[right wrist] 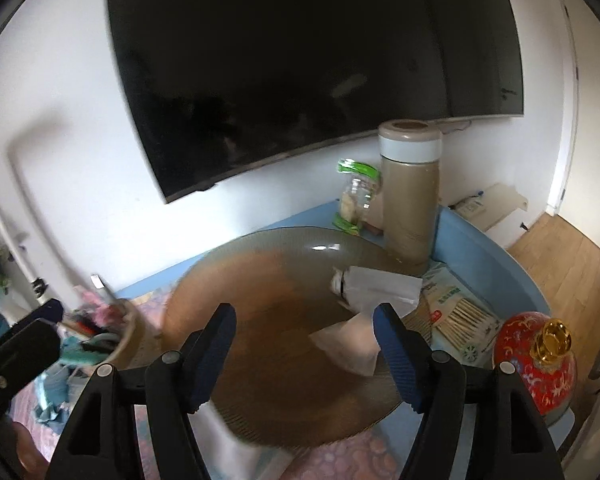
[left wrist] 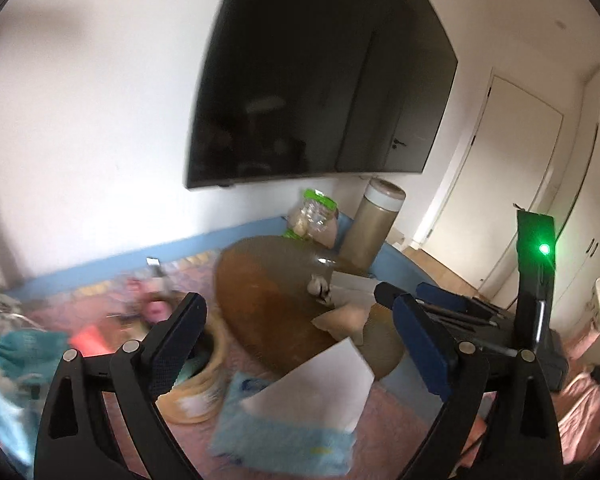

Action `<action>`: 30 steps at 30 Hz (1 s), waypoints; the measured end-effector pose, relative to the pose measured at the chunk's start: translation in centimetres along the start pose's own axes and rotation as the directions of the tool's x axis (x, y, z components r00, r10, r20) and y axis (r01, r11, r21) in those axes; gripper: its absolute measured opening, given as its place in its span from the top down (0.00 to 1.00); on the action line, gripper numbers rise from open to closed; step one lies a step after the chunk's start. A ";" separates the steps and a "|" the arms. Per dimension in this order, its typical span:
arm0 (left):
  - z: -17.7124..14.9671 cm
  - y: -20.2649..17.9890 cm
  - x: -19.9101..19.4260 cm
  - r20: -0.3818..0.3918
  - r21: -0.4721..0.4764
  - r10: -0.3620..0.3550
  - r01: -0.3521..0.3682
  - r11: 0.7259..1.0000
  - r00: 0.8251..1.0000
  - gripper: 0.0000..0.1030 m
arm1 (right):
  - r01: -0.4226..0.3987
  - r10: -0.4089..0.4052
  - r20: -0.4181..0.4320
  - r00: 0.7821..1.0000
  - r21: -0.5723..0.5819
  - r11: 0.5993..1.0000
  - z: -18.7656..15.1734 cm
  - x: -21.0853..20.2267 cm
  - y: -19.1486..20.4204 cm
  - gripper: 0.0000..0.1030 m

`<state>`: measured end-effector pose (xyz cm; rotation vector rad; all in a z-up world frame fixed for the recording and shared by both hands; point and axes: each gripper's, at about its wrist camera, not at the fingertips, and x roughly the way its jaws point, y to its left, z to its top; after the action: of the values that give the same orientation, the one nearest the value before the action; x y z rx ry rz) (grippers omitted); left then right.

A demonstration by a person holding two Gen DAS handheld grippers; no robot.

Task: Organize soft objects
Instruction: 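Move both grippers back over the bedspread toward the remaining items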

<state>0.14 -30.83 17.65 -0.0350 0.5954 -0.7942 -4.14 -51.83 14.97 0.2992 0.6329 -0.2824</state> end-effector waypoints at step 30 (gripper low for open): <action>-13.5 19.2 -16.7 -0.117 -0.303 0.309 -0.330 0.894 0.944 0.09 | -0.486 0.364 -0.407 0.838 -0.250 0.838 -16.3 0.6 22.1 0.21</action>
<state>-3.25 -3.36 9.78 -0.2040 0.7657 -0.3725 -4.69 -25.75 6.18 0.1442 0.9262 0.3312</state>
